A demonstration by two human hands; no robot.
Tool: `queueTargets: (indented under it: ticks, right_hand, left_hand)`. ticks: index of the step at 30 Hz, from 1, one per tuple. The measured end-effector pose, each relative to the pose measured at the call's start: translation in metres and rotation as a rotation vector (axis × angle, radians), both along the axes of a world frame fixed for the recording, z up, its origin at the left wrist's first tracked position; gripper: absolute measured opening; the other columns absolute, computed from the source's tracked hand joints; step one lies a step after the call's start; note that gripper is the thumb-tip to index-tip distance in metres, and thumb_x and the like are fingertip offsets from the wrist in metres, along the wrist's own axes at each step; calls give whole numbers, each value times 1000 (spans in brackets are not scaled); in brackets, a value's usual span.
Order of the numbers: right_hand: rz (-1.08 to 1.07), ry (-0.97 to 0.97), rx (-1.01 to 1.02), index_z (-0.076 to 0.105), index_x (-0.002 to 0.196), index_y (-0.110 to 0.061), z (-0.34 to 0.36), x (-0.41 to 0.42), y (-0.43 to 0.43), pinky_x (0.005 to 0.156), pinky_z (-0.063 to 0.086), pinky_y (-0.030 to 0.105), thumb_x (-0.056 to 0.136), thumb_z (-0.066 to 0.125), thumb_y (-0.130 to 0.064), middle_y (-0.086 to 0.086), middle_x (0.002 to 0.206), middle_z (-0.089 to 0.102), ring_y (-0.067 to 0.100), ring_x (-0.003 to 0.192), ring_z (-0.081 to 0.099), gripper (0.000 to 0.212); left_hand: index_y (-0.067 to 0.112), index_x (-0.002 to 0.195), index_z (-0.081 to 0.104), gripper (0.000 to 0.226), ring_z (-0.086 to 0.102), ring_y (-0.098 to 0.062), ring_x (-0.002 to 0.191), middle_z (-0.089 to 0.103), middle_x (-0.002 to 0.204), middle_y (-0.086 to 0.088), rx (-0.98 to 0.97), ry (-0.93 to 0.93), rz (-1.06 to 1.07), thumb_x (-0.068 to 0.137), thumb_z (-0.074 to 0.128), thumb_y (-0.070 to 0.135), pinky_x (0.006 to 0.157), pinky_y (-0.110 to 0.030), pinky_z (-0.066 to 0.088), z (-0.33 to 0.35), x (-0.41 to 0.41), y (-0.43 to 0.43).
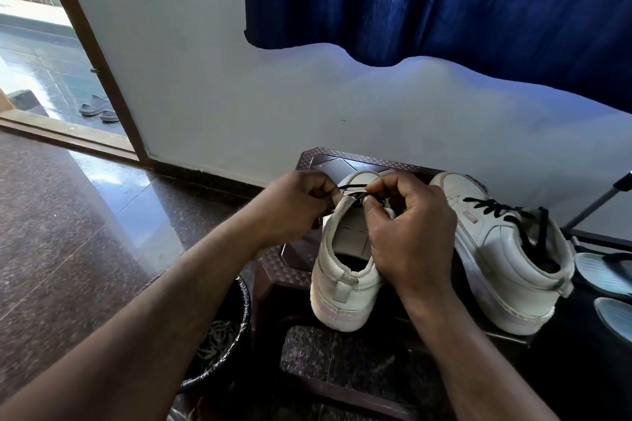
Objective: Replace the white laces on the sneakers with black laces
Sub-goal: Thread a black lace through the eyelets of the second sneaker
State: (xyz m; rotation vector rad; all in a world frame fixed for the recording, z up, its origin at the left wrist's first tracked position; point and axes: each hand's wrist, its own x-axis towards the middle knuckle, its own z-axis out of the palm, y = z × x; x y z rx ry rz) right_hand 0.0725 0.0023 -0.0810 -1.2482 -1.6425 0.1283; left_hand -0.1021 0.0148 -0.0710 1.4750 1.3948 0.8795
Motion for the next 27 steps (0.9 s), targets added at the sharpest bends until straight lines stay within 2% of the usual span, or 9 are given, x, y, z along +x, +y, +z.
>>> queueTargets:
  ticks: [3,6,9,12,14,17,20,24,27]
  right_hand:
    - [-9,23,11,72,88,-25,-2,0,1,77,44,25,80,79,-12,-18,83,66,17,83,59,17]
    - [-44,85,41,73,88,-26,0,3,1,77,46,24,81,78,-14,-16,83,68,18,82,62,15]
    - [-123,224,48,73,87,-27,10,12,3,73,50,26,81,78,-16,-15,77,69,9,72,65,13]
    - [-127,358,-36,75,87,-27,16,25,10,81,56,31,83,79,-19,-17,80,73,3,76,69,11]
    - [-97,420,-101,76,88,-26,16,28,12,88,58,41,83,80,-18,-14,83,76,5,81,71,11]
    - [-48,480,-162,77,87,-26,14,26,12,89,59,44,82,82,-17,-12,85,77,9,84,74,11]
    - [-26,492,-179,77,87,-26,13,24,12,89,59,47,82,83,-18,-11,86,78,11,85,74,12]
    - [8,521,-184,77,88,-25,13,25,13,90,60,46,83,83,-16,-9,87,78,12,85,74,12]
    - [32,534,-166,76,85,-24,15,26,14,87,60,39,82,82,-12,-8,85,78,11,84,74,14]
  left_hand:
    - [7,85,69,13,46,-15,65,61,70,3,-1,97,-6,92,59,9,66,-33,39,1,-3,2]
    - [9,82,63,12,49,-16,64,62,68,5,47,420,-12,90,54,7,66,-32,44,6,-5,2]
    - [14,78,56,17,64,-25,85,69,92,-5,66,779,-51,95,57,15,75,-34,51,7,-14,1]
    - [17,82,54,20,65,-30,96,69,105,-8,19,888,-41,100,57,27,80,-35,52,3,-22,0]
    - [21,81,58,18,63,-22,85,69,94,0,50,785,19,99,58,24,70,-29,47,4,-24,1]
    - [24,88,66,12,52,-7,65,63,72,12,108,378,52,99,65,26,60,-23,40,8,-18,1]
    - [16,95,70,10,45,-12,63,59,70,8,93,126,-22,101,66,23,63,-28,38,10,-10,-1]
    - [9,94,69,11,41,-16,60,57,65,7,56,97,-47,100,61,6,58,-28,33,6,-7,-2]
    - [16,85,67,21,44,-7,54,57,60,14,55,281,-39,96,55,2,56,-26,36,7,-5,-1]
